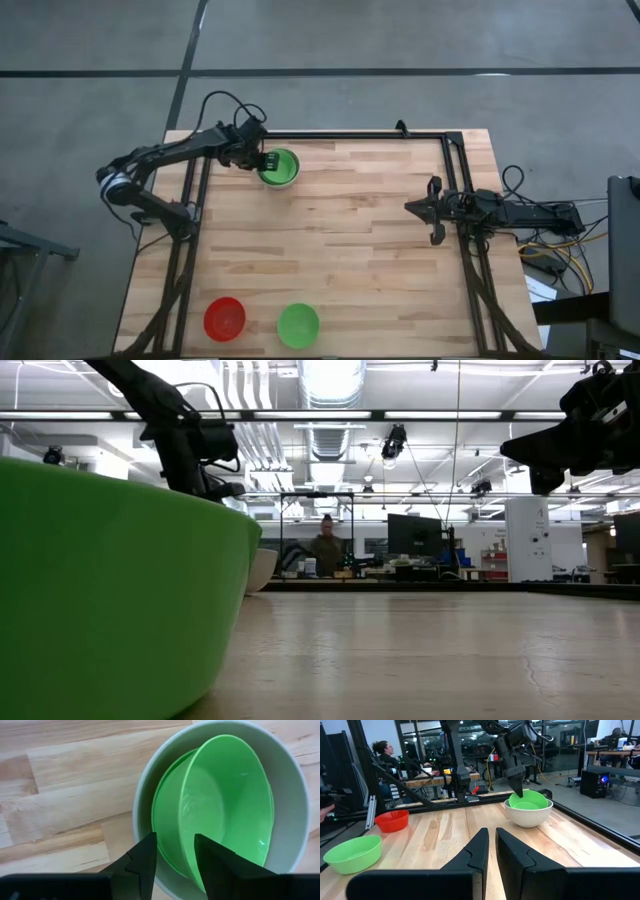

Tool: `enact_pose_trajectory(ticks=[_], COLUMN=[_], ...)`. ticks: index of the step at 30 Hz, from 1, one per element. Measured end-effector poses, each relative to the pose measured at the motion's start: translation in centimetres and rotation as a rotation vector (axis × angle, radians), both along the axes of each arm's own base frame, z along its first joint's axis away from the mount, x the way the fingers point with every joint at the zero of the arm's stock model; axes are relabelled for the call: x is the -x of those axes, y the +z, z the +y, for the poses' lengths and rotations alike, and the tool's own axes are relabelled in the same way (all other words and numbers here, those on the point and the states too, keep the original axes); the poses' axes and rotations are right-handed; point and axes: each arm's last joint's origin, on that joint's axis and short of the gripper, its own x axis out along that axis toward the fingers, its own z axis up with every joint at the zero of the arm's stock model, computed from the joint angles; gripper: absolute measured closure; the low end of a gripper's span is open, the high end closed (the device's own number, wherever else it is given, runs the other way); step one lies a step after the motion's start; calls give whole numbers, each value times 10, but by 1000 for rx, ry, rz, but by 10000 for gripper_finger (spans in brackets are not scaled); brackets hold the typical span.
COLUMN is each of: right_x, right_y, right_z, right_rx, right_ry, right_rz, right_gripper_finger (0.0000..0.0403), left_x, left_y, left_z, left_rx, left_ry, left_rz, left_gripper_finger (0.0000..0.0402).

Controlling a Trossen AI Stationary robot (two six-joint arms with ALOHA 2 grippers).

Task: Nest bowls inside each other
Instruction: Stack the middle green bowl on the stacked green bowl

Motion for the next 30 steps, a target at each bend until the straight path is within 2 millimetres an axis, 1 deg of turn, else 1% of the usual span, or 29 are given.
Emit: enact_pose_trajectory(ticks=[6, 11, 21, 30], right_x=[0, 0, 0, 0], right_y=[0, 0, 0, 0], right_z=[0, 0, 0, 0], right_rx=[-1, -1, -1, -1], right_ry=[0, 0, 0, 0], right_rz=[0, 0, 0, 0], right_gripper_finger=[369, 369, 369, 369], left_x=[-1, 0, -5, -4], left_y=[-4, -3, 23, 28], left_z=[0, -1, 4, 4], left_rx=[22, 28, -25, -22], left_ry=[-11, -13, -51, -51], left_rz=[15, 18, 18, 29], left_gripper_finger=[266, 266, 266, 266])
